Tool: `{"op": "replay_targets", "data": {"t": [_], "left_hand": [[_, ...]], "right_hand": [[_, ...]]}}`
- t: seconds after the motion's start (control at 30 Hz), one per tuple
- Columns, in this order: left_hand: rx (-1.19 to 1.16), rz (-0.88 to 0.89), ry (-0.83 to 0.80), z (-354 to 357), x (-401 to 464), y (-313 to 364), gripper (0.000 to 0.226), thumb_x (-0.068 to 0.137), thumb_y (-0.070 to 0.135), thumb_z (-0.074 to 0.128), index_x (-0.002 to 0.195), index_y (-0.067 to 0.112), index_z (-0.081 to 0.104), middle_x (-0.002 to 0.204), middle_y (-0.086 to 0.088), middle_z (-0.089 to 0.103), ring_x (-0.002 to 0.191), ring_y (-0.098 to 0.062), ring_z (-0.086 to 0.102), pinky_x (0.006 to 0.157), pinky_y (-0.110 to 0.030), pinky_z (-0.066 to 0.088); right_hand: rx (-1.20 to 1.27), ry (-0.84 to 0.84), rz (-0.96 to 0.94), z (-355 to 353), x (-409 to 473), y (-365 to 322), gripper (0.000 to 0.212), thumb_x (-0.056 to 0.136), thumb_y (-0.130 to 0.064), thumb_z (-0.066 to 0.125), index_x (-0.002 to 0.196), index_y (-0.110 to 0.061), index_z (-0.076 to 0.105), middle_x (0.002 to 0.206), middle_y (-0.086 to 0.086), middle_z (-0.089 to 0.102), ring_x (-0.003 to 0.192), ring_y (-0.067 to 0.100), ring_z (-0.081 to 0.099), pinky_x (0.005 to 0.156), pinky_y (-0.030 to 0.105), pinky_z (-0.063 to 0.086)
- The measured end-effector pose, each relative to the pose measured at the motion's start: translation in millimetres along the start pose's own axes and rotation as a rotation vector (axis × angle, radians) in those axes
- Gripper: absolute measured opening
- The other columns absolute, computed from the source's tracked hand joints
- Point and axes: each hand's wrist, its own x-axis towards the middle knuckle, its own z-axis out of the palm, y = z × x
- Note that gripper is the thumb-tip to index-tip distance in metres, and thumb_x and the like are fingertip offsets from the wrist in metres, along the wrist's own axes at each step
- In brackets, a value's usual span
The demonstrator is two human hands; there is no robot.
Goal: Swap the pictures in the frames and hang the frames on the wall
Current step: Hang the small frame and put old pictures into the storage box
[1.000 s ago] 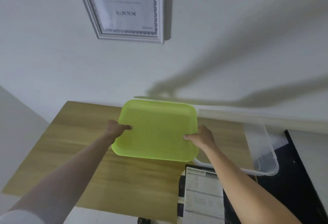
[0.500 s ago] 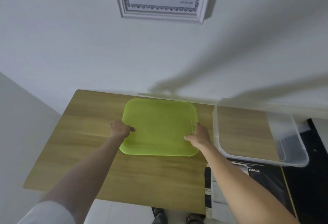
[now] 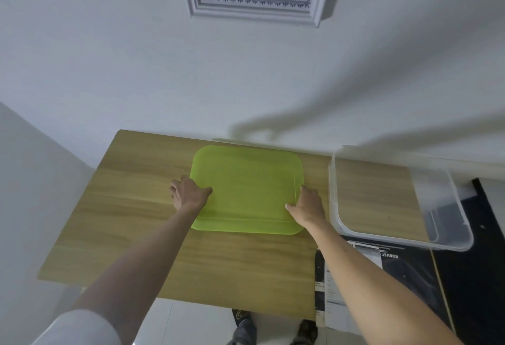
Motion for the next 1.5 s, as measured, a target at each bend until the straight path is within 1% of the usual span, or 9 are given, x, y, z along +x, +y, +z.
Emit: {"op": "replay_targets", "data": {"t": [0.13,0.27,0.4,0.6,0.73,0.93,1.2,1.37,1.5], "left_hand": [[-0.044,0.18,0.205,7.9,-35.3,11.4,0.063,0.082,0.036,0.07,0.131,0.003,0.048,0.13,-0.017,0.047,0.12,-0.035,0.041,0.101,-0.046,0.039],[-0.112,0.359,0.23,29.5,-87.1,30.9,0.041,0.085,0.03,0.066,0.118,0.007,0.057,0.115,-0.011,0.056,0.106,-0.028,0.049,0.086,-0.039,0.042],[-0.118,0.43,0.14,65.9,-148.3,47.2,0.028,0.087,0.028,0.064,0.108,0.01,0.059,0.107,-0.007,0.059,0.099,-0.025,0.054,0.073,-0.034,0.04],[0.061,0.252,-0.197,134.2,-234.7,44.6,0.051,0.083,0.047,0.067,0.116,0.011,0.054,0.12,-0.006,0.054,0.109,-0.026,0.054,0.087,-0.039,0.048],[0.14,0.172,-0.314,169.7,-274.7,43.2,0.067,0.079,0.05,0.07,0.125,0.007,0.049,0.135,-0.013,0.045,0.121,-0.032,0.048,0.093,-0.043,0.049],[0.202,0.125,-0.292,199.3,-315.6,59.1,0.085,0.076,0.043,0.077,0.138,0.0,0.035,0.14,-0.017,0.035,0.132,-0.034,0.034,0.097,-0.039,0.044],[0.115,-0.023,-0.199,213.9,-326.6,64.5,0.083,0.077,0.021,0.079,0.141,-0.001,0.031,0.143,-0.019,0.037,0.133,-0.035,0.035,0.107,-0.04,0.036],[-0.011,-0.072,-0.273,210.3,-318.9,58.9,0.08,0.068,0.017,0.085,0.133,0.003,0.041,0.136,-0.017,0.04,0.13,-0.034,0.04,0.1,-0.039,0.041],[-0.004,-0.023,-0.238,210.3,-322.9,61.8,0.055,0.077,0.012,0.076,0.121,0.004,0.043,0.119,-0.013,0.053,0.114,-0.032,0.055,0.08,-0.033,0.042]], "right_hand": [[0.025,0.058,-0.136,-16.6,-13.9,13.0,0.065,0.094,-0.03,0.063,0.15,-0.014,0.034,0.15,0.011,0.038,0.139,0.027,0.039,0.111,0.041,0.037],[0.02,0.109,-0.311,-38.0,-32.9,40.4,0.047,0.095,-0.022,0.061,0.14,-0.015,0.049,0.138,0.008,0.051,0.124,0.022,0.055,0.104,0.036,0.045],[0.022,0.106,-0.447,-59.5,-55.4,85.8,0.028,0.094,-0.015,0.063,0.122,-0.014,0.065,0.111,0.004,0.068,0.093,0.015,0.066,0.088,0.033,0.056],[-0.097,0.107,-0.361,-84.7,-90.9,180.1,0.012,0.091,-0.027,0.06,0.095,-0.03,0.071,0.093,-0.013,0.072,0.086,0.011,0.068,0.074,0.034,0.056],[-0.209,0.105,-0.16,-95.6,-113.2,240.6,0.022,0.092,-0.037,0.057,0.109,-0.027,0.068,0.109,-0.008,0.069,0.101,0.017,0.065,0.078,0.032,0.052],[-0.24,0.077,0.216,-94.5,-130.4,306.8,0.065,0.089,-0.048,0.063,0.137,-0.009,0.044,0.136,0.015,0.045,0.125,0.032,0.048,0.089,0.042,0.049],[-0.199,0.048,0.256,-88.5,-130.1,314.2,0.077,0.088,-0.045,0.067,0.145,-0.006,0.033,0.143,0.019,0.032,0.132,0.037,0.038,0.097,0.041,0.047],[-0.146,0.022,0.31,-94.1,-126.4,311.3,0.086,0.083,-0.042,0.075,0.147,-0.006,0.029,0.143,0.021,0.031,0.13,0.039,0.04,0.097,0.042,0.047],[-0.105,0.019,0.357,-92.5,-122.3,311.2,0.094,0.078,-0.042,0.081,0.146,-0.004,0.028,0.144,0.023,0.03,0.129,0.04,0.04,0.1,0.047,0.049]]}}
